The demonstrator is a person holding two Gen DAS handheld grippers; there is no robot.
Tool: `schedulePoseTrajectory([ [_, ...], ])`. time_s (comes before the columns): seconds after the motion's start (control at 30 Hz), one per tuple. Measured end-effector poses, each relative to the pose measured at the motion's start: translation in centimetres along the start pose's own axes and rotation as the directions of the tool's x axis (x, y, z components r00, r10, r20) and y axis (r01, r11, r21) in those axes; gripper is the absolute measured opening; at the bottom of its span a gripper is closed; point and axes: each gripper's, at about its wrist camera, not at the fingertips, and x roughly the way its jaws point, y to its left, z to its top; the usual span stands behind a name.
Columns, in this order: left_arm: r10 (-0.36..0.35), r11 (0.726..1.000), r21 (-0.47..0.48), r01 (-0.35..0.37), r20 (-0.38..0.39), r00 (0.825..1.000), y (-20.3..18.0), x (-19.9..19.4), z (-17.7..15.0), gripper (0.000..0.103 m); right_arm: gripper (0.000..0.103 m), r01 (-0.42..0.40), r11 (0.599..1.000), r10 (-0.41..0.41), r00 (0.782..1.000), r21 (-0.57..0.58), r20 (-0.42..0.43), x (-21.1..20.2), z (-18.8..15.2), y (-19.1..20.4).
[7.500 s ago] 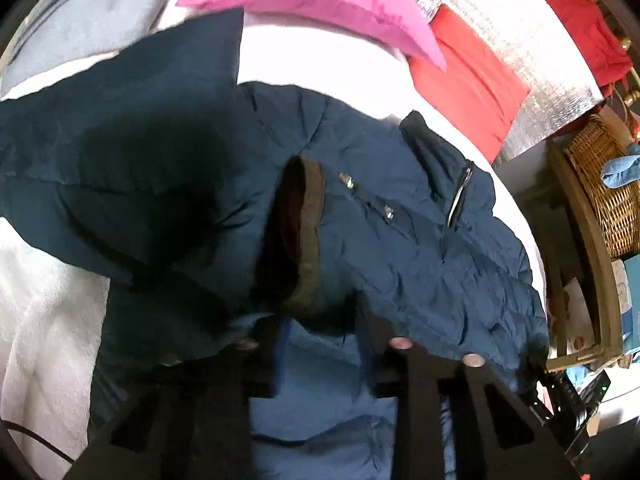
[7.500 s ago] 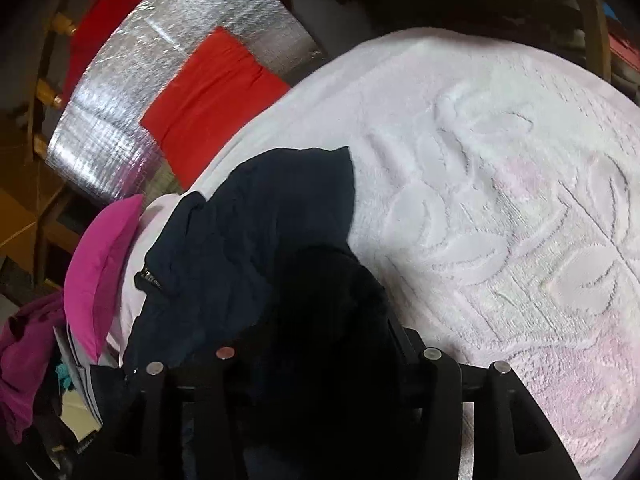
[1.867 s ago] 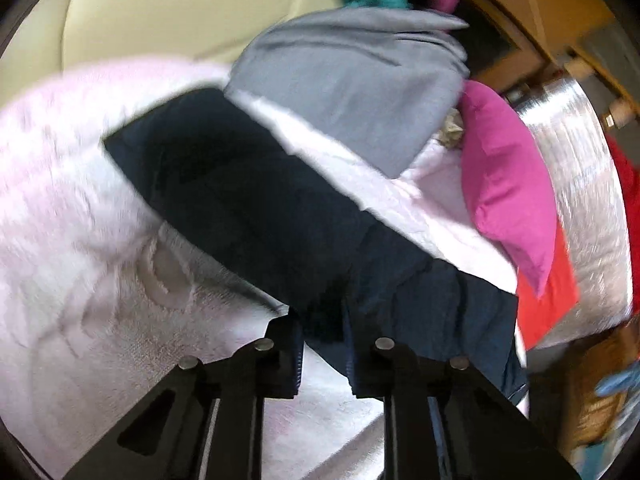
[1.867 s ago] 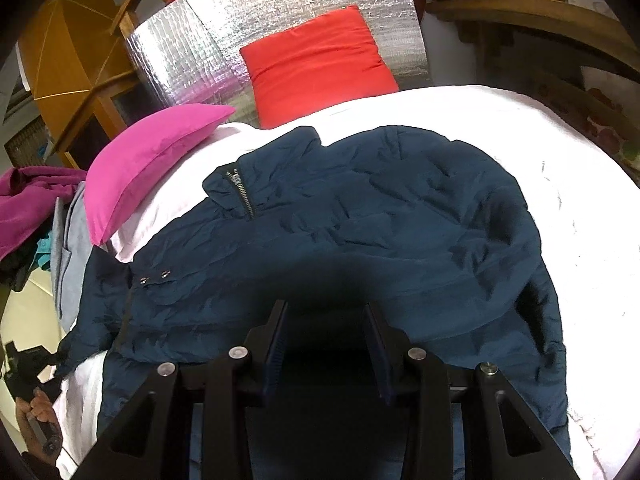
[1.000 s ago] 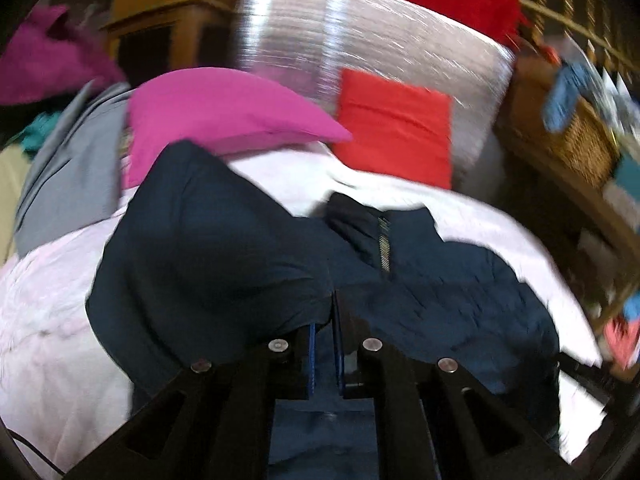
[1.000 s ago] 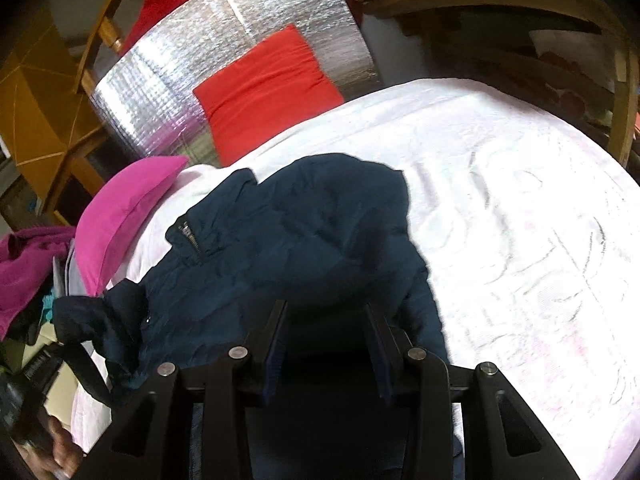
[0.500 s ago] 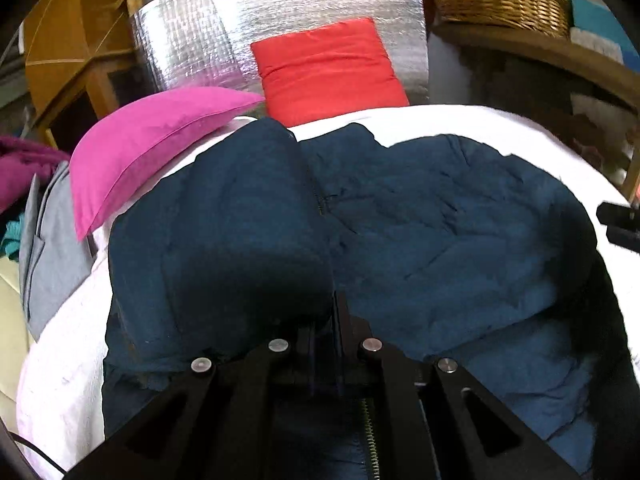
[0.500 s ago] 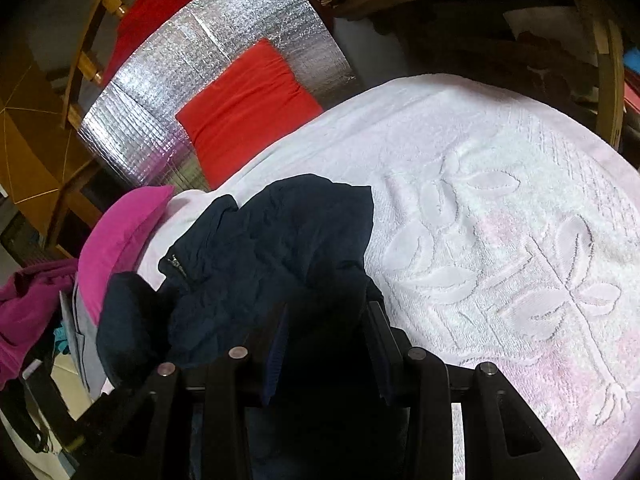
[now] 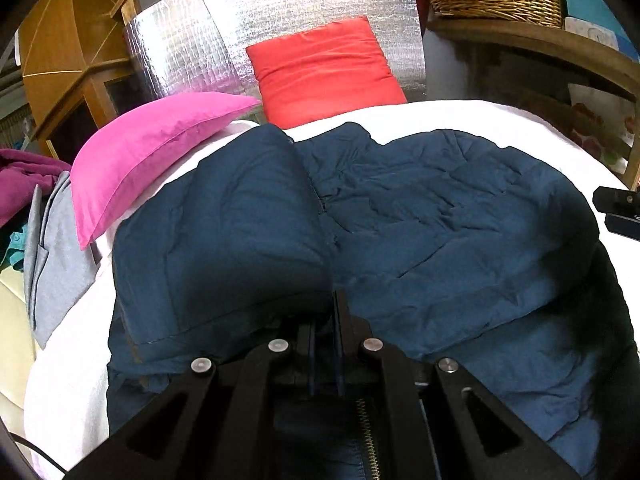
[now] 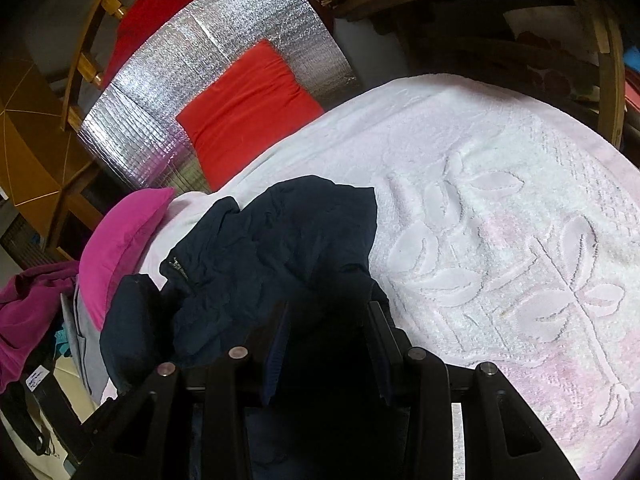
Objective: Fold large clothes
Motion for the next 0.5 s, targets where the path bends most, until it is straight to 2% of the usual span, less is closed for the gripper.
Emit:
schedulePoseTrajectory([
  [0.07,-0.044,0.999,-0.013,0.043,-0.006,0.999,0.4,-0.5,0.2,0.015,0.041,-0.007,1.0,0.007,1.0,0.008,-0.004,0.2,0.0,0.2],
  [0.17,-0.146,0.987,-0.063,0.149,0.047,0.988,2.1,-2.4,0.3,0.053,0.041,-0.031,0.999,0.031,0.999,0.026,-0.015,0.5,-0.2,0.5],
  [0.2,-0.197,0.974,-0.098,0.206,0.096,0.976,3.5,-3.7,0.3,0.061,0.042,-0.038,0.999,0.038,0.999,0.028,-0.019,0.6,-0.3,0.7],
  [0.3,-0.264,0.937,-0.174,0.303,0.218,0.94,7.6,-6.5,0.4,0.072,0.055,-0.072,0.997,0.072,0.997,0.015,-0.027,0.8,-0.8,2.0],
  [0.37,-0.262,0.915,-0.238,0.325,0.262,0.929,10.7,-7.4,0.2,0.076,0.059,-0.093,0.996,0.093,0.995,-0.012,-0.03,0.9,-1.3,3.2],
  [0.43,-0.232,0.89,-0.332,0.312,0.258,0.938,14.2,-7.1,-0.1,0.076,0.059,-0.109,0.993,0.108,0.993,-0.044,-0.038,0.9,-1.8,4.4],
  [0.5,-0.221,0.845,-0.441,0.303,0.227,0.948,17.3,-5.8,-0.8,0.076,0.059,-0.138,0.986,0.133,0.99,-0.093,-0.053,1.1,-2.6,6.1],
])
